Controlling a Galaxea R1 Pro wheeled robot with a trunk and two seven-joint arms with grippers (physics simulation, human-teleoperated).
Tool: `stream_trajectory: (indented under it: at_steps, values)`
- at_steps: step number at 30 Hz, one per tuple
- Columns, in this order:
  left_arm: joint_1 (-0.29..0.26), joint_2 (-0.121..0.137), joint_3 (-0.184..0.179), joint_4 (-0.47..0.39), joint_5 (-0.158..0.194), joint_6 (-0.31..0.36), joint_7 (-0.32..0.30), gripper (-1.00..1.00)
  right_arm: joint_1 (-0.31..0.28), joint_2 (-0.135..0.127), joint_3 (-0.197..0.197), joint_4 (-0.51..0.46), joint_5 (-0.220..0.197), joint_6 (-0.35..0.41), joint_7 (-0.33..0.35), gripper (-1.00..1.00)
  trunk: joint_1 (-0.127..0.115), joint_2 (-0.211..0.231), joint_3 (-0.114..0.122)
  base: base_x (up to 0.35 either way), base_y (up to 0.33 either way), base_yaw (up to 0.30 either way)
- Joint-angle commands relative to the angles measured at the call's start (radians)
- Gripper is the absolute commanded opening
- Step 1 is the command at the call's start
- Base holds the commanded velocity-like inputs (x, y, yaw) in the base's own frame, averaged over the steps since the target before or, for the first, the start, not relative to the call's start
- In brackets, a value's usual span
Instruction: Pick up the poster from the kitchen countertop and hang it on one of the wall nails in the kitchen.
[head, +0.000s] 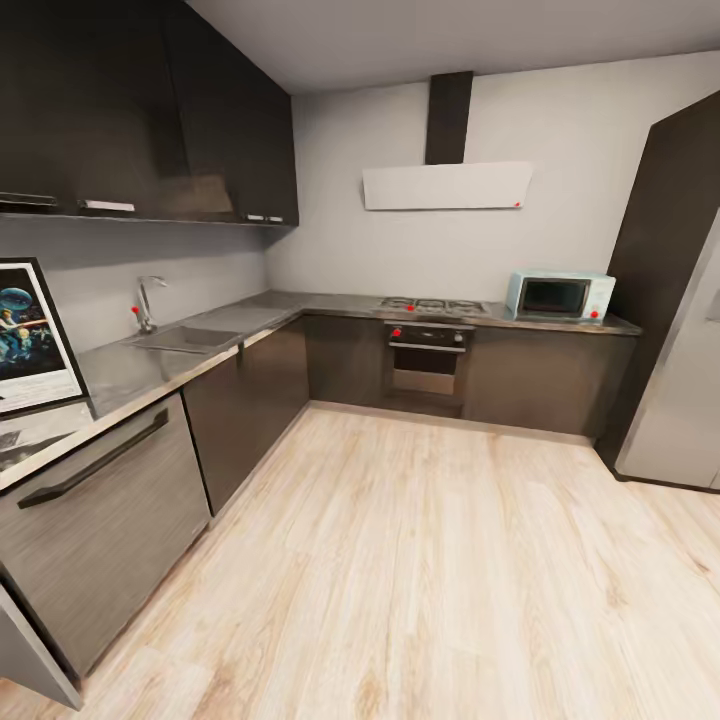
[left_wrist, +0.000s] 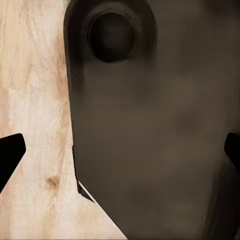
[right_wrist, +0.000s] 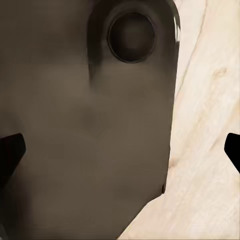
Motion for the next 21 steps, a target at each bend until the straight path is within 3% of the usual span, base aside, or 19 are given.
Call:
stream_trajectory:
  at_steps: [1, 7, 14, 21]
  values:
    - [0.006, -0.006, 0.006, -0.006, 0.001, -0.006, 0.000, 1.00, -0.006, -0.006, 0.006, -0.006, -0.003, -0.006, -0.003, 1.00, 0.000, 0.000, 0.000, 0.000, 0.000, 0.000]
    - [0.040, -0.039, 0.004, -0.039, 0.001, -0.011, -0.001, 1.00, -0.034, -0.028, 0.007, -0.026, 0.000, -0.039, -0.002, 1.00, 0.000, 0.000, 0.000, 0.000, 0.000, 0.000]
    - [0.080, -0.041, 0.004, -0.042, 0.001, -0.011, -0.001, 1.00, -0.034, -0.028, 0.007, -0.026, 0.000, -0.077, -0.002, 1.00, 0.000, 0.000, 0.000, 0.000, 0.000, 0.000]
    - [0.074, -0.039, 0.002, -0.039, 0.001, -0.009, -0.001, 1.00, -0.033, -0.028, 0.007, -0.020, 0.001, -0.071, -0.002, 1.00, 0.000, 0.000, 0.000, 0.000, 0.000, 0.000]
